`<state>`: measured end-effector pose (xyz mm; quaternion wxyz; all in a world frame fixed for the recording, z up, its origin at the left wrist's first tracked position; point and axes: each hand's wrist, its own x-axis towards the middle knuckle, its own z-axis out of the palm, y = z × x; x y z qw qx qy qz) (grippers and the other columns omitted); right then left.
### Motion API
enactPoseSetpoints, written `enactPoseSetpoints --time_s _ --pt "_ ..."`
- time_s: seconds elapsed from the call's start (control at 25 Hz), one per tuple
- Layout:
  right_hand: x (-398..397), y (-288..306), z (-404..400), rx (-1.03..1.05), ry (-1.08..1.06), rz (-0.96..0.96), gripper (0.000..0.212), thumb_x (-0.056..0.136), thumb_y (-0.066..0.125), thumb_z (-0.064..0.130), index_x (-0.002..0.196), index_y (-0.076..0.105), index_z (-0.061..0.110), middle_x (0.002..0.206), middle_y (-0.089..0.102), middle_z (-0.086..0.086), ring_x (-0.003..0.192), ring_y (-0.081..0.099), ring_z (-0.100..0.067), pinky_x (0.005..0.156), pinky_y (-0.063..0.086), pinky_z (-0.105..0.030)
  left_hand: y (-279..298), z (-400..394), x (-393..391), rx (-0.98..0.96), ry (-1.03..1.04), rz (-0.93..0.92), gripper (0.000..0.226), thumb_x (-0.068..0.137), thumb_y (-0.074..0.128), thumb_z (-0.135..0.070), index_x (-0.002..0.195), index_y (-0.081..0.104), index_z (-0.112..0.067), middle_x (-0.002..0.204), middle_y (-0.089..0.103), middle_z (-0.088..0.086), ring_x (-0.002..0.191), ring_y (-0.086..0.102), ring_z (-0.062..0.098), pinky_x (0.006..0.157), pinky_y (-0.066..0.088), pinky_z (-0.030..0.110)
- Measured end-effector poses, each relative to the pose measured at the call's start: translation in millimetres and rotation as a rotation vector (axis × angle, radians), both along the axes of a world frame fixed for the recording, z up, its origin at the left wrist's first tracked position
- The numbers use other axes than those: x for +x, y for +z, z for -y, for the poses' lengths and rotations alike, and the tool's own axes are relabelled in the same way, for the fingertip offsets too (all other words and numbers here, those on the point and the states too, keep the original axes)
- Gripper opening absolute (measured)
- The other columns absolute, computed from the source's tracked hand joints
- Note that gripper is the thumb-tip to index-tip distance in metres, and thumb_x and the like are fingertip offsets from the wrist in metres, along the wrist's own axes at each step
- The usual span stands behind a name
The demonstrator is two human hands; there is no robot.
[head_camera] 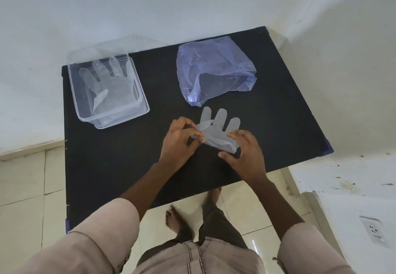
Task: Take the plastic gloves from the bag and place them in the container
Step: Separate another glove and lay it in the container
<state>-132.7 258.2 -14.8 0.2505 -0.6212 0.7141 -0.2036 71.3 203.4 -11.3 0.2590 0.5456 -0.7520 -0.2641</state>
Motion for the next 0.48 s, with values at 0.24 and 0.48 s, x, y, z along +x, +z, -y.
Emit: enactPoseSetpoints --time_s 0.24,0.48 --pt "-5 35 15 -0.166 0.004 0.303 0.014 0.085 0.070 0.011 0.098 0.072 0.010 0.098 0.073 -0.008 0.084 0.067 -0.014 0.077 0.059 -0.029 34 18 14 0.100 -0.123 -0.095 0.017 0.070 0.084 -0.018 0.086 0.079 -0.020 0.104 0.070 -0.006 0.103 0.055 0.015 0.077 0.050 0.024" --pt "-4 103 37 -0.116 0.173 0.468 0.013 0.089 0.065 0.015 0.093 0.071 0.004 0.085 0.071 -0.009 0.075 0.069 -0.020 0.061 0.058 -0.025 88 35 38 0.412 -0.323 -0.363 0.041 0.071 0.084 -0.012 0.111 0.073 -0.016 0.109 0.072 0.004 0.094 0.071 0.020 0.064 0.061 0.030"
